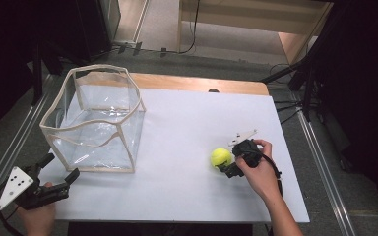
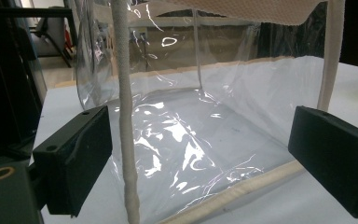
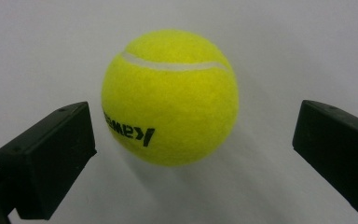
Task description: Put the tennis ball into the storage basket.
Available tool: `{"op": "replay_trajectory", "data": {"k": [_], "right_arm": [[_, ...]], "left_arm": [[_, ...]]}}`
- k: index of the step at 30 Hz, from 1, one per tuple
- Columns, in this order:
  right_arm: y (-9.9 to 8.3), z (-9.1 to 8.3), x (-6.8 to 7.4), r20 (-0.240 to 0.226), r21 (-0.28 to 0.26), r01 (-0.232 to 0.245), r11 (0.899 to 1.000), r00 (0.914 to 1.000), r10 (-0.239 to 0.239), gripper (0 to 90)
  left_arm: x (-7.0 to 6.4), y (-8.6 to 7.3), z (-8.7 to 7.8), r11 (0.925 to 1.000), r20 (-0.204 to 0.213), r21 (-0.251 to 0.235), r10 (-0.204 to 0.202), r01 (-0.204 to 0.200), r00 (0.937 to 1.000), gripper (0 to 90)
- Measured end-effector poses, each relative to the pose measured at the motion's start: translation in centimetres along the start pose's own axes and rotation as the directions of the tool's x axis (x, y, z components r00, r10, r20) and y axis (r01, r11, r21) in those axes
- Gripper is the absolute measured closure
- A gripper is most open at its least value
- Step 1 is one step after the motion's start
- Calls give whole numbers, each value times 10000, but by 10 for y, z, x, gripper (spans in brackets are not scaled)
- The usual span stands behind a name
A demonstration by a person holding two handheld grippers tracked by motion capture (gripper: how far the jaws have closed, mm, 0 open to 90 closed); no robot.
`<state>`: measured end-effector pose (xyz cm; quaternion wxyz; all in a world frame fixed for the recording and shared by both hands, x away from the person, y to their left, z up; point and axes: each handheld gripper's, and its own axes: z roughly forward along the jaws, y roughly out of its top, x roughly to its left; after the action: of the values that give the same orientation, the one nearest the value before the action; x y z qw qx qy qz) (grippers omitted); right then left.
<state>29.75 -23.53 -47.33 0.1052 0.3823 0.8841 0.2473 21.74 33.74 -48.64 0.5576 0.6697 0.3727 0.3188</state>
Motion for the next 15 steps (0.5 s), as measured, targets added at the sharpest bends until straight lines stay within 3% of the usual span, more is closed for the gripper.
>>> {"op": "replay_trajectory", "data": {"k": [15], "right_arm": [[11,14,2,-298,964,202,9951,9994,-174,0]], "left_arm": [[0,0,0,10000,8,1,-10,10,10000,65]]}}
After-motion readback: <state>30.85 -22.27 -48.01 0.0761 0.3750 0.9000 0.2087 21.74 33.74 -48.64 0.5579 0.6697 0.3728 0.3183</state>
